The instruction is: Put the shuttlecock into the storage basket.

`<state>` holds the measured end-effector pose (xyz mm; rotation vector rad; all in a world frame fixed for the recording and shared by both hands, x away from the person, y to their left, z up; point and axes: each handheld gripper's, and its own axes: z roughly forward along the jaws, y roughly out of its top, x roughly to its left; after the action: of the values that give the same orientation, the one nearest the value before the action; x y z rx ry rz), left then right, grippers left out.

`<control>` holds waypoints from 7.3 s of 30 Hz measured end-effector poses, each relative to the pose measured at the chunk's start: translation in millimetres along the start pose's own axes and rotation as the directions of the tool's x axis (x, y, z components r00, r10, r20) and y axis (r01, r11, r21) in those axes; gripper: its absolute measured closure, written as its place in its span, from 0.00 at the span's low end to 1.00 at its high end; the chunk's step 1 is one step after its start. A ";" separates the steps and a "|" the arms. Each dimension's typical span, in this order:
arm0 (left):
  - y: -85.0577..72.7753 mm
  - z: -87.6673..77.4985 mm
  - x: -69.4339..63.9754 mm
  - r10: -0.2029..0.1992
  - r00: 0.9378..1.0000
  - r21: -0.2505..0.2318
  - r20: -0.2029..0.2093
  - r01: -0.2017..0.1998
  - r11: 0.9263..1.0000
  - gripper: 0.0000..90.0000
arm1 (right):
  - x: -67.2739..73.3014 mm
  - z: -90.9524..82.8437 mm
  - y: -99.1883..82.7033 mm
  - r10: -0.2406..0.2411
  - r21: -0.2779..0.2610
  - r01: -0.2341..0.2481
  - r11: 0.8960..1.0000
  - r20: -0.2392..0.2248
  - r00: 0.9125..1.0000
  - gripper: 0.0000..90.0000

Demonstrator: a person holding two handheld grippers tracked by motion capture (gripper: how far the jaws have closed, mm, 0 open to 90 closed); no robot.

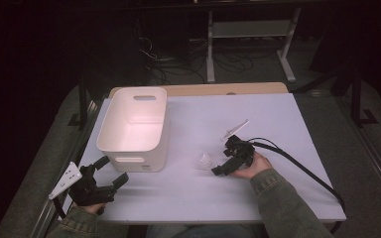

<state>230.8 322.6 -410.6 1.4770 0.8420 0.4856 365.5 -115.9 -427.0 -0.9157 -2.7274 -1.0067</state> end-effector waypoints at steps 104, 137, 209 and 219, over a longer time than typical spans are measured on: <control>0.1 -0.1 0.1 -0.003 1.000 0.002 0.000 0.003 1.000 0.00 | 34.7 -42.2 49.3 -0.125 -0.141 0.114 0.983 -0.068 0.990 0.71; 0.2 0.1 0.1 0.001 1.000 0.003 0.002 -0.001 1.000 0.00 | 39.5 -68.0 101.3 -0.155 -0.199 0.141 0.970 -0.053 0.987 0.71; 0.4 -0.5 1.7 -0.022 1.000 -0.008 0.001 0.022 1.000 0.00 | 82.3 -20.1 201.9 -0.237 -0.234 0.200 0.951 -0.138 0.962 0.71; 0.4 -0.4 1.9 -0.026 1.000 -0.016 0.005 0.026 1.000 0.00 | 79.6 -4.0 204.2 -0.229 -0.246 0.182 0.952 -0.175 0.958 0.71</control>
<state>231.7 324.3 -410.5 1.4501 0.8510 0.4684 416.0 44.9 -286.8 -0.5226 -2.6132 -1.3912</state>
